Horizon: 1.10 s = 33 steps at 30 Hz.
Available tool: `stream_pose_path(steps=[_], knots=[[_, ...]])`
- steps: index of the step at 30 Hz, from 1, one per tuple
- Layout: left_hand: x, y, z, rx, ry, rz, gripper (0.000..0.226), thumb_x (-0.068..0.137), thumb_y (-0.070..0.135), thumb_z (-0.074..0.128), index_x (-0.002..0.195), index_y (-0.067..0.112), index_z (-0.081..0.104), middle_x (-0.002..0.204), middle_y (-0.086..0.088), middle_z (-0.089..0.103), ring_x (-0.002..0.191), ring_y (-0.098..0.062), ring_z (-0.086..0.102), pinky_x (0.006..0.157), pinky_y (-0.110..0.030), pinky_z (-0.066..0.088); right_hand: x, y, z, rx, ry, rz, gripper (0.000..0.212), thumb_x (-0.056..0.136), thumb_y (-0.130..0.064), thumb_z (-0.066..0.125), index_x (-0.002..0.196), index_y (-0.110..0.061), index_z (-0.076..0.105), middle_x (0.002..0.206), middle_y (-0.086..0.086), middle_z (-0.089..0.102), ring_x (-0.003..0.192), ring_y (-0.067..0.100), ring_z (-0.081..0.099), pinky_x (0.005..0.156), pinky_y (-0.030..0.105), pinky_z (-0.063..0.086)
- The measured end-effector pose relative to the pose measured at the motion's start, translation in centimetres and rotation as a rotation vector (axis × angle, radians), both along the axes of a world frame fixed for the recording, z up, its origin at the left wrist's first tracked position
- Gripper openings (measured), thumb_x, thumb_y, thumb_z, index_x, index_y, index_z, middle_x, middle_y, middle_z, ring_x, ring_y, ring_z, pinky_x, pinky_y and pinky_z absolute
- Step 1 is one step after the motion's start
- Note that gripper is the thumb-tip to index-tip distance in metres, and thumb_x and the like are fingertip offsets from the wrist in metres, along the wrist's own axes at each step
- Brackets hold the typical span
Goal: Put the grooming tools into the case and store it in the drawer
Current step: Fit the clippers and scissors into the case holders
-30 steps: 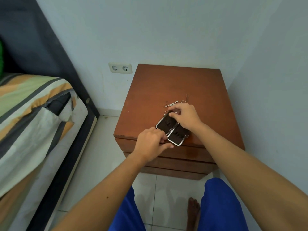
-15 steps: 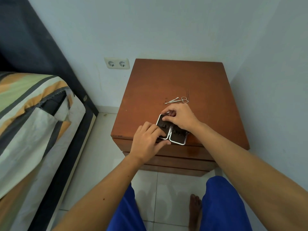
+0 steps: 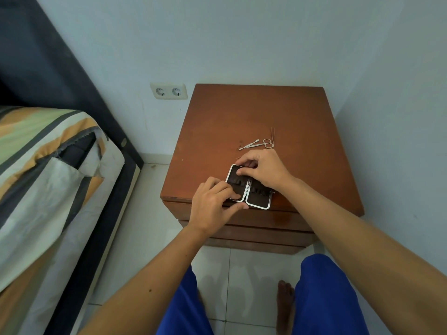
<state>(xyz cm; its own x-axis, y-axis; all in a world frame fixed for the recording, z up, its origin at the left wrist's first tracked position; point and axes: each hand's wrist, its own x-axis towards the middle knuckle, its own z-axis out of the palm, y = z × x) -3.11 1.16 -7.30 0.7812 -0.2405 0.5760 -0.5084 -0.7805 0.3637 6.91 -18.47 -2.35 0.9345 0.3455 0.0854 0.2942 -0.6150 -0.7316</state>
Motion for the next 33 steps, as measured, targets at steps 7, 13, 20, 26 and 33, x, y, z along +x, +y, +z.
stream_pose_path(steps=[7,13,20,26,33], knots=[[-0.2,-0.1,0.4,0.033,0.046,0.033,0.037,0.079,0.058,0.084,0.089,0.023,0.078,0.097,0.009,0.075,0.094,-0.020,0.060,0.064,-0.036,0.049,-2.5,-3.0,1.0,0.023,-0.052,0.002,0.029,0.084,-0.021,0.087,0.111,-0.016,0.080,0.105,-0.005,0.075,0.097,0.009,0.072,0.093,0.036,0.060],[-0.2,-0.2,0.9,-0.006,0.152,0.027,0.039,0.077,0.057,0.088,0.096,0.024,0.077,0.101,0.010,0.071,0.097,-0.017,0.057,0.071,-0.037,0.052,-6.0,-6.0,0.9,-0.175,-0.025,0.055,0.078,0.075,-0.066,0.081,0.139,-0.027,0.061,0.132,-0.010,0.054,0.125,0.010,0.049,0.110,0.033,0.043],[2.2,3.0,3.5,0.003,0.453,-0.039,0.085,0.077,0.071,0.081,0.143,0.024,0.058,0.140,0.007,0.058,0.126,-0.011,0.051,0.105,-0.036,0.050,-6.4,-7.5,0.4,-0.247,0.030,0.079,0.107,0.066,-0.074,0.082,0.154,-0.024,0.047,0.157,-0.009,0.042,0.146,0.009,0.036,0.123,0.034,0.032],[4.4,3.2,4.3,0.300,0.523,-0.111,0.115,0.073,0.094,0.064,0.163,0.030,0.034,0.165,0.010,0.038,0.147,-0.012,0.029,0.119,-0.040,0.031,-5.4,-8.7,0.9,-0.221,0.119,0.101,0.108,0.064,-0.063,0.090,0.157,-0.030,0.045,0.163,-0.012,0.041,0.147,0.009,0.040,0.121,0.034,0.039],[4.3,3.3,2.8,0.221,0.481,-0.102,0.109,0.073,0.095,0.062,0.161,0.037,0.036,0.162,0.015,0.038,0.144,-0.010,0.026,0.115,-0.034,0.022,-5.6,-9.4,-0.8,-0.008,0.176,0.020,0.104,0.060,-0.059,0.095,0.152,-0.038,0.051,0.156,-0.027,0.045,0.137,0.004,0.052,0.114,0.030,0.047]])
